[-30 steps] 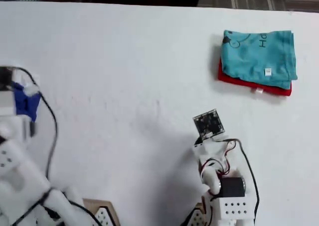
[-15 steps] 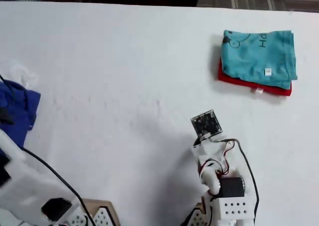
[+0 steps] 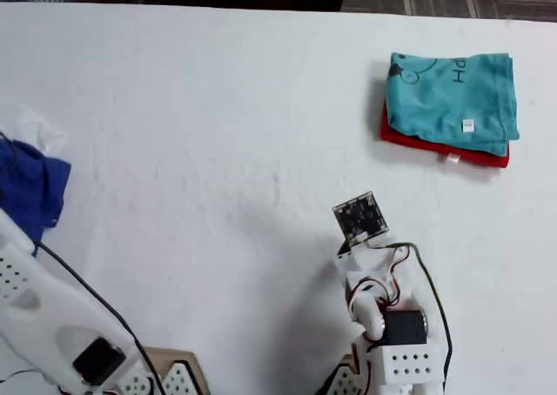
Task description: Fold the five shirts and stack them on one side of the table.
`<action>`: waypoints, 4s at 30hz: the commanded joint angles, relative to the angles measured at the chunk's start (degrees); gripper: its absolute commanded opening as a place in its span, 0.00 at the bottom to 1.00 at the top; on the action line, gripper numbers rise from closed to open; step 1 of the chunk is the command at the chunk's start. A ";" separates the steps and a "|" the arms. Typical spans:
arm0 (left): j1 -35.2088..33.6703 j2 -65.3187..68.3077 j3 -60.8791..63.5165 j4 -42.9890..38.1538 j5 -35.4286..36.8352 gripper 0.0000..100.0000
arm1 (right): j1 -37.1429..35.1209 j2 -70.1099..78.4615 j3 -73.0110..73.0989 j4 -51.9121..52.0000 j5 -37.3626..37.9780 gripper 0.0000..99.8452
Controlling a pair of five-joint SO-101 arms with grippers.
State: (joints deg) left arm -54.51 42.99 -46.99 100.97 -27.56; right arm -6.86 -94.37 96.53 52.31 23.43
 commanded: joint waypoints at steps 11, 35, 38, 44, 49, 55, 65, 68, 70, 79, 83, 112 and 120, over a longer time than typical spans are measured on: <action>28.75 -33.05 12.26 1.49 9.85 0.03 | 0.31 -1.10 0.70 -1.54 0.00 0.02; 56.00 -61.71 29.93 1.14 11.08 0.03 | 2.95 -1.10 0.70 -1.45 -0.09 0.02; 55.56 -61.89 39.16 -0.88 10.90 0.03 | 2.95 -1.10 0.70 -1.45 -0.09 0.02; 50.99 -61.89 49.19 -4.13 10.73 0.03 | 2.95 -1.10 0.70 -1.45 -0.09 0.02; 42.20 -61.89 54.37 -4.40 2.37 0.03 | 2.95 -1.10 0.70 -1.45 -0.09 0.02; 25.32 -61.89 62.20 -5.01 -10.02 0.04 | 2.95 -1.10 0.70 -1.45 -0.09 0.02; 16.79 -62.24 52.53 -4.22 -14.59 0.28 | 2.95 -1.10 0.70 -1.45 -0.09 0.02; 22.59 -62.33 46.99 1.85 -12.31 0.28 | 2.95 -1.10 0.70 -1.45 -0.09 0.02; 27.43 -63.47 47.34 1.58 -10.46 0.28 | 2.95 -1.10 0.70 -1.45 -0.09 0.02; 54.77 -64.26 66.33 -5.36 1.93 0.28 | 2.95 -1.10 0.70 -1.45 0.00 0.02; 56.88 -59.16 74.33 -14.42 11.60 0.28 | 2.95 -1.10 0.70 -1.45 0.00 0.02; 56.26 -32.62 75.12 -25.23 16.88 0.19 | 2.86 -1.10 0.70 -1.45 0.00 0.02; 58.90 -40.26 75.82 -22.68 16.88 0.19 | 2.86 -1.10 0.70 -1.45 0.00 0.02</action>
State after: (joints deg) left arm 3.87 6.15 28.79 77.41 -10.59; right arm -4.48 -94.37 96.62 52.13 23.43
